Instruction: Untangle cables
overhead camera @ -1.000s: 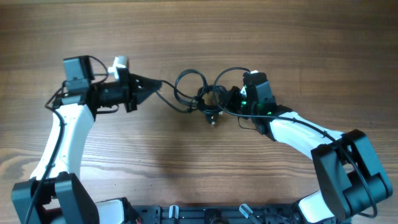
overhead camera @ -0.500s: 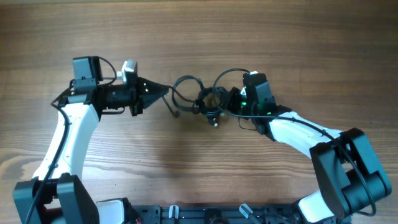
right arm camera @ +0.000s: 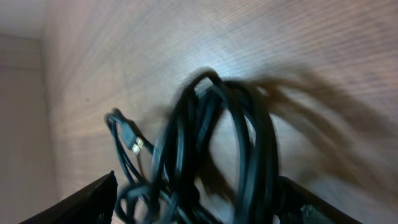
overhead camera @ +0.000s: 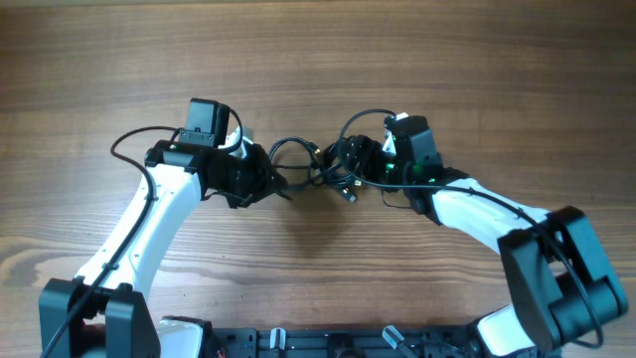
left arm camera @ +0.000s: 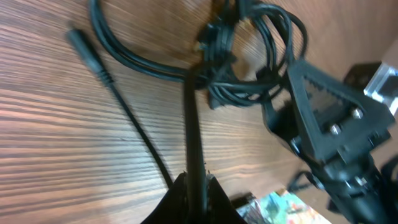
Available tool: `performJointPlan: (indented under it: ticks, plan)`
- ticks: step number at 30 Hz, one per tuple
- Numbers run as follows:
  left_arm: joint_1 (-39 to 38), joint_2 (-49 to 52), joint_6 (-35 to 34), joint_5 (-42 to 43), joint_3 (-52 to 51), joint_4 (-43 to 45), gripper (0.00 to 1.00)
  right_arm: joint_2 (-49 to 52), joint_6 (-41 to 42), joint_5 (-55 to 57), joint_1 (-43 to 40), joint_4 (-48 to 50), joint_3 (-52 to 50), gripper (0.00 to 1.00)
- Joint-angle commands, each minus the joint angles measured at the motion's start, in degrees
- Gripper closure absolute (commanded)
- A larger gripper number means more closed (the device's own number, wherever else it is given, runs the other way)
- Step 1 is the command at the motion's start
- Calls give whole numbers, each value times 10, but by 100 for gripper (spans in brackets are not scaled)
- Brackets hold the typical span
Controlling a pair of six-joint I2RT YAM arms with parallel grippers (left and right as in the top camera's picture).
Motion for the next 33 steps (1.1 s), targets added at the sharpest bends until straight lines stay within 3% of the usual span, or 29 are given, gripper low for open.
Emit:
performJointPlan:
  ticks: [1, 8, 10, 11, 12, 22, 33]
  plan:
    - [-1, -11, 14, -48, 6, 2, 89, -64, -4, -22, -14, -35, 1, 19]
    - [-3, -11, 13, -80, 6, 3, 93, -158, -40, -23, -19, -135, 12, 32]
    - [-3, -11, 13, -80, 6, 6, 94, -181, -48, -29, -19, -148, 22, 62]
    - [-3, -11, 13, -80, 6, 7, 95, -187, -45, -32, -19, -143, 23, 85]
    - [-3, -11, 13, -80, 6, 9, 95, -191, -45, -34, -19, -135, 23, 95]
    - [-31, -11, 13, -79, 6, 15, 96, -168, -46, -35, -12, -72, 22, 95]
    - [-63, -11, 11, -79, 6, 35, 96, -62, -46, -6, 38, 38, 22, 95]
